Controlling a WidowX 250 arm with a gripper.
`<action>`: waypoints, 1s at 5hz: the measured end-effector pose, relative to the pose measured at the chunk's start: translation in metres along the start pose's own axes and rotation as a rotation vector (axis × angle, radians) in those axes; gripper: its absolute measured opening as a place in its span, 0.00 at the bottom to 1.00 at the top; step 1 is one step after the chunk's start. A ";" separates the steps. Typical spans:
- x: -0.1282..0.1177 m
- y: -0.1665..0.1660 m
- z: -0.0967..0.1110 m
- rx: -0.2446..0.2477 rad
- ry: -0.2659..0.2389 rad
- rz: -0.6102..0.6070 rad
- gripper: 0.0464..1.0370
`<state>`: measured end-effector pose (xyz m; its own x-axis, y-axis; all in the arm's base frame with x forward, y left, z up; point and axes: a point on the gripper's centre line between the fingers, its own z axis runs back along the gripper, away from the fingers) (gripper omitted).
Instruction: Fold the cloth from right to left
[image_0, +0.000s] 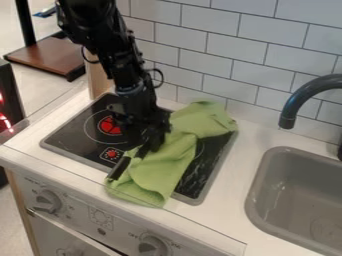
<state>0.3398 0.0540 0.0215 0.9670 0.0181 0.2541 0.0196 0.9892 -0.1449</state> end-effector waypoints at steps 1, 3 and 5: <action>0.006 0.001 0.016 0.005 -0.045 -0.005 0.99; 0.009 0.002 0.047 0.003 -0.110 0.004 0.96; 0.010 -0.004 0.079 0.012 -0.178 -0.035 0.96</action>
